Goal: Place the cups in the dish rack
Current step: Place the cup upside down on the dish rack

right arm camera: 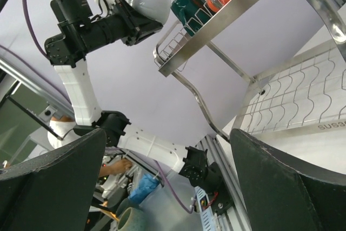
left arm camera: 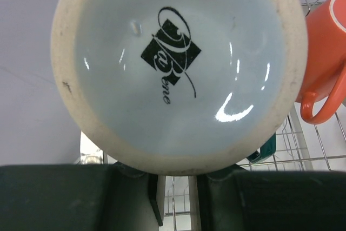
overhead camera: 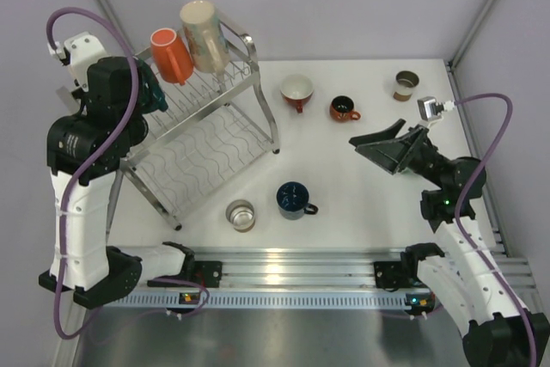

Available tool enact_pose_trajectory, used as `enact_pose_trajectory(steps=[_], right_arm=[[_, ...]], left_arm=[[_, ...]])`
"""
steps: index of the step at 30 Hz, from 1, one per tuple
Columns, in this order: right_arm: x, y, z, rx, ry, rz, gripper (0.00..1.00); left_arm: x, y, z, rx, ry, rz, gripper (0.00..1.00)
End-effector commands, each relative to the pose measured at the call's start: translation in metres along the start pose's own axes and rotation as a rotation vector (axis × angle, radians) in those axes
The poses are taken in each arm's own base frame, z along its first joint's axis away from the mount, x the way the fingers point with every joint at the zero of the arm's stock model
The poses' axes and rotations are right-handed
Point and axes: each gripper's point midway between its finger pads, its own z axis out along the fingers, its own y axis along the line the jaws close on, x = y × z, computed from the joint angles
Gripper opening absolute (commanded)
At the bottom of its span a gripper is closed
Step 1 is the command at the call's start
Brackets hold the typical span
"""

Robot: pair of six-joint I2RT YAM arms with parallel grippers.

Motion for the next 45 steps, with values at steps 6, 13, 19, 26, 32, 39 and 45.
enact_pose_trajectory(steps=[6,13,19,26,32,39,45], right_arm=[[-0.007,0.011,0.001,0.0,-0.001,-0.079,0.98],[-0.007,0.008,0.0,0.06,0.018,-0.144,0.98],[-0.007,0.006,0.0,0.073,0.021,-0.137,0.99],[-0.006,0.004,0.0,0.082,0.026,-0.139,0.99],[-0.006,-0.005,-0.001,0.123,0.037,-0.141,0.99],[-0.008,-0.003,-0.001,0.125,0.035,-0.151,0.99],[-0.006,-0.001,-0.003,0.135,0.038,-0.166,0.99]], left_arm=[[0.005,0.009,0.0,-0.038,-0.003,-0.059,0.0],[0.001,0.008,-0.003,-0.014,-0.008,-0.074,0.0],[-0.006,0.008,-0.004,-0.019,-0.02,-0.087,0.0],[0.011,0.014,-0.001,-0.056,0.008,-0.07,0.0],[0.021,0.018,-0.001,-0.065,0.021,-0.085,0.0],[0.033,0.004,0.001,-0.018,0.065,-0.11,0.0],[0.04,0.002,0.003,-0.016,0.076,-0.109,0.0]])
